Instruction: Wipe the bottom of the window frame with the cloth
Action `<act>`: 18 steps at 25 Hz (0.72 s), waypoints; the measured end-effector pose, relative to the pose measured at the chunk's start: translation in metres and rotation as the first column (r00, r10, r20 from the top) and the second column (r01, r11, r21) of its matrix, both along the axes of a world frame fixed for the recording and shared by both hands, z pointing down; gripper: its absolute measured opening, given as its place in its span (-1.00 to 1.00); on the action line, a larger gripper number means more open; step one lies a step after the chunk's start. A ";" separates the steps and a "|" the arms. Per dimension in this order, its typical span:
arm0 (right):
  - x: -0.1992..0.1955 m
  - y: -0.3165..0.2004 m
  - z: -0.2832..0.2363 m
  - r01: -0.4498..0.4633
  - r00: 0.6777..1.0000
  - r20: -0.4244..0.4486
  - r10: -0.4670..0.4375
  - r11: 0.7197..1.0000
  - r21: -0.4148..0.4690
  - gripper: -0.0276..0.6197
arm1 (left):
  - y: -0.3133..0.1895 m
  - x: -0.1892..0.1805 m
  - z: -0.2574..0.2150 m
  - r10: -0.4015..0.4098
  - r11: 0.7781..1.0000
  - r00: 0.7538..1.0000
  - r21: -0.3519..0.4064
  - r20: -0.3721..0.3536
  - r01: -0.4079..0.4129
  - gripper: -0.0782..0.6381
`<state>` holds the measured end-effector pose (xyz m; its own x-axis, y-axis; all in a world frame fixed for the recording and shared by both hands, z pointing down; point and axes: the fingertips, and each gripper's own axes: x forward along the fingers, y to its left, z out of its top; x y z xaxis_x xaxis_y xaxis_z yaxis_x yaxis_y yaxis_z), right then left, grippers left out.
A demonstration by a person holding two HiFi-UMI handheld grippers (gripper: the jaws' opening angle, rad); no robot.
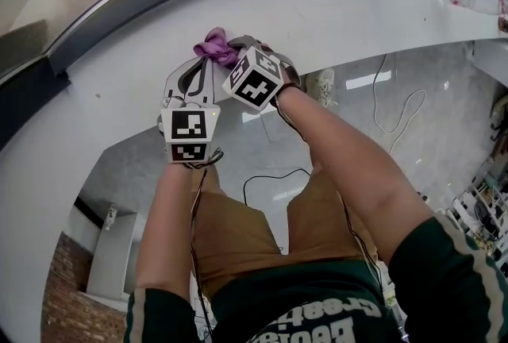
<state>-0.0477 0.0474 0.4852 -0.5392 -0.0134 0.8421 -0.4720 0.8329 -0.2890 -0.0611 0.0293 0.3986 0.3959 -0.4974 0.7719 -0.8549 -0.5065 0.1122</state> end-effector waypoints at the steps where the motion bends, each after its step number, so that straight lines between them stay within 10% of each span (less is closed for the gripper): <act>1: 0.005 -0.001 0.000 -0.003 1.000 -0.001 0.003 1.000 0.000 -0.40 | -0.001 0.005 0.000 0.003 1.000 1.000 -0.002 -0.001 -0.003 -0.76; 18: 0.082 -0.017 0.001 -0.060 0.998 -0.033 0.061 0.998 0.033 -0.40 | -0.017 0.072 0.004 0.087 0.996 0.996 0.018 -0.018 -0.086 -0.77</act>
<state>0.0343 0.0305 0.4865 -0.5079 -0.0722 0.8584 -0.5310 0.8109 -0.2459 0.0113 0.0123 0.4030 0.4526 -0.4741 0.7553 -0.8056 -0.5805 0.1184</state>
